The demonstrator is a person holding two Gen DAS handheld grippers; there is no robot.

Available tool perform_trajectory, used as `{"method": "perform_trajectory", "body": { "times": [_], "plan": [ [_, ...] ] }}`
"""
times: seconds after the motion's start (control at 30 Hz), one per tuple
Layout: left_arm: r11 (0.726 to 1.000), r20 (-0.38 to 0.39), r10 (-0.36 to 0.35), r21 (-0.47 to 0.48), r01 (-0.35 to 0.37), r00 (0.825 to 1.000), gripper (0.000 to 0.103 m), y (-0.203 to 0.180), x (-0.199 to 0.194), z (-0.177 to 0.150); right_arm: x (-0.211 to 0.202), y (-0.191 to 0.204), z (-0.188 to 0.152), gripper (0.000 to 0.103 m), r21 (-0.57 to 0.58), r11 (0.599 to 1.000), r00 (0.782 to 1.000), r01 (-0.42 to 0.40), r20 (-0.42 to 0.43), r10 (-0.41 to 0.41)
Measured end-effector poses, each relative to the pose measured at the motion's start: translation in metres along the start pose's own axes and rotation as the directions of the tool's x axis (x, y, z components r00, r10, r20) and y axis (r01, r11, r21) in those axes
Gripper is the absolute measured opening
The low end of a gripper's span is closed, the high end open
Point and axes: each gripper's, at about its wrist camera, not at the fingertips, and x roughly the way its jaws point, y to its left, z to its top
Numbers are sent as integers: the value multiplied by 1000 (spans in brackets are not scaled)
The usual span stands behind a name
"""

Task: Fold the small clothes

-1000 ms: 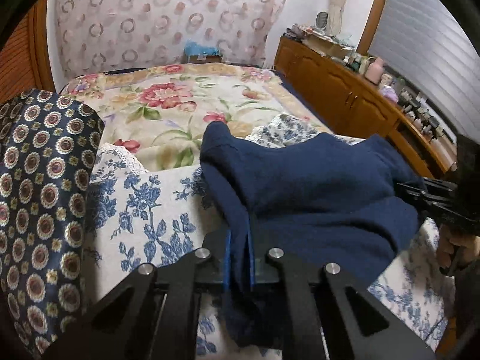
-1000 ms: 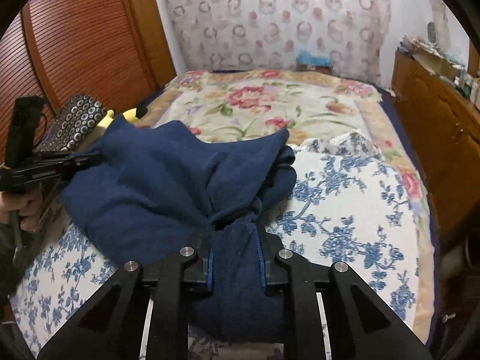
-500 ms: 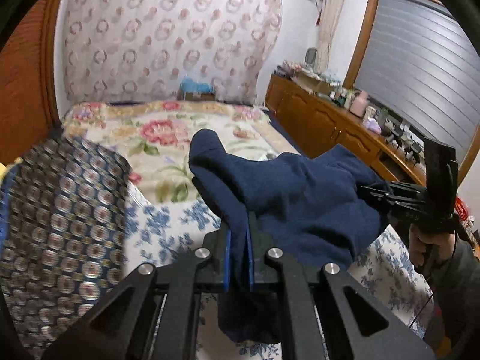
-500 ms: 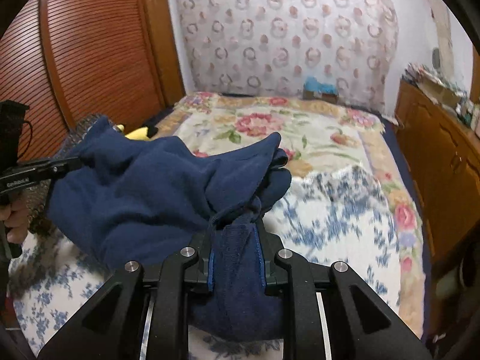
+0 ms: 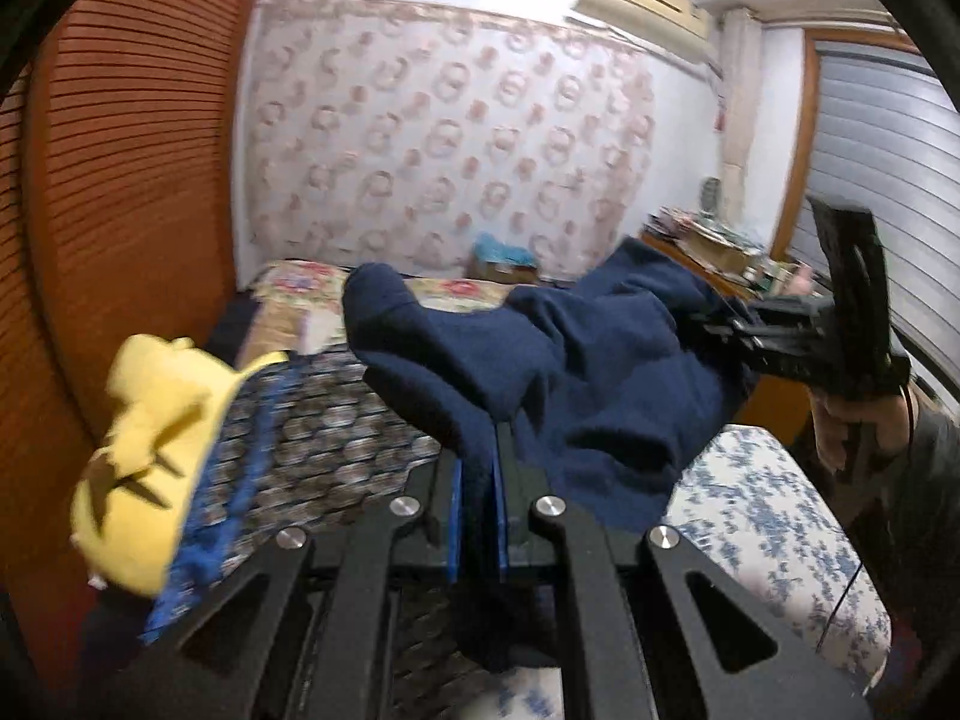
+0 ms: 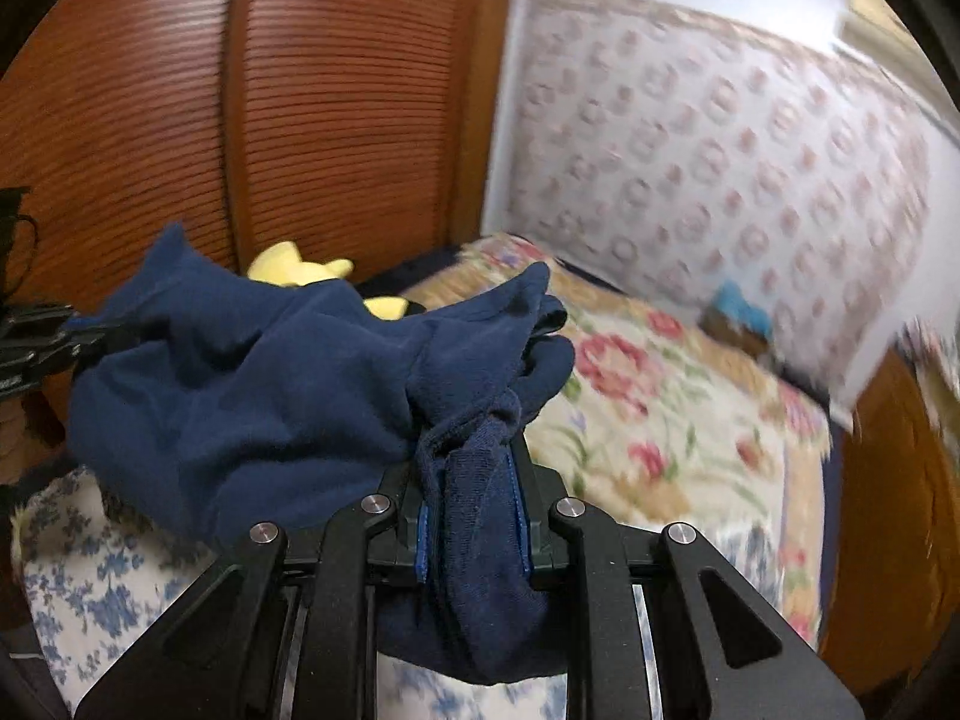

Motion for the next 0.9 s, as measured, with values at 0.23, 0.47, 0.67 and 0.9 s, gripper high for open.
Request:
{"method": "perform_trajectory", "body": {
  "times": [0.23,0.47,0.67,0.9],
  "plan": [
    [993,10,93,-77,-92,996,6,42,-24,-35,69,83,65,18,-207,976,998,-61,-19,59],
    [979,-118,148,-122,-162,982,6,58,-1,-81,136,131,82,21,-239,960,989,-146,-69,133],
    [968,-160,202,-117,-222,966,9,65,1,-104,145,124,84,55,-105,991,996,-88,-24,86],
    [971,-129,218,-71,-229,967,18,58,-15,-96,126,128,71,66,-57,995,996,-88,8,88]
  ]
}}
